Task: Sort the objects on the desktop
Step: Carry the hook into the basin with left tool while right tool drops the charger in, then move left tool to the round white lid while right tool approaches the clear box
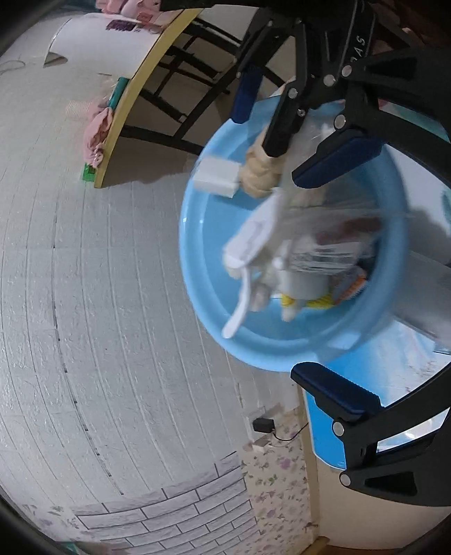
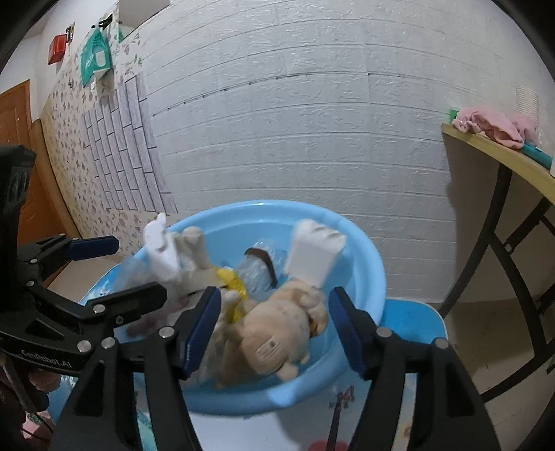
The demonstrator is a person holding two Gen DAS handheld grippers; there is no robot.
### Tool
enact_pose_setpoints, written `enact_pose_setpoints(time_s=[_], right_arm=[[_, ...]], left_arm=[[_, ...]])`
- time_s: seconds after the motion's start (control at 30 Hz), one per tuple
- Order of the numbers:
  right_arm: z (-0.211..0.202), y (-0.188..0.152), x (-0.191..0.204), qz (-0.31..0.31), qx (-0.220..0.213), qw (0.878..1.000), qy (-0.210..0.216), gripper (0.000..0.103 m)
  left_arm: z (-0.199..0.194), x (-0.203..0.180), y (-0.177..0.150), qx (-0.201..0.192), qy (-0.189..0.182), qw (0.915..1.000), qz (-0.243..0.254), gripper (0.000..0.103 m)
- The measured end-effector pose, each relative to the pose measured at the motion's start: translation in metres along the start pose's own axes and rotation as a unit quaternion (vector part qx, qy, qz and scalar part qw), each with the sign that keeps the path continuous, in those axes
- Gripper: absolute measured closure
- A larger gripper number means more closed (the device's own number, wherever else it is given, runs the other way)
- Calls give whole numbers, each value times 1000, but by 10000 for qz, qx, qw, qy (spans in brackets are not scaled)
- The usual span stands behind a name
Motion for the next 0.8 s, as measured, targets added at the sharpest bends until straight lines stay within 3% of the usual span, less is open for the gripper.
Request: enact_pose_setpoints(time_s=[0.3,0.8], right_arm=[[-23,-14,22,25,30,10000,-64,39],[-34,-49,53,217,366,9991,-11,38]], left_arm=[[-29,8,-27,7,5,10000,-77,2],[-50,46,-86,351,143,9981,-495,2]])
Point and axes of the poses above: each gripper's, at about its wrist camera, not at the fingertips, and z roughly the way its jaws point, x to its left, y to its top, the point moved 4 cm from there along z, roughly the way its jaws point, and after that the axes turned 14 degrees about y, right-handed, at the moved point
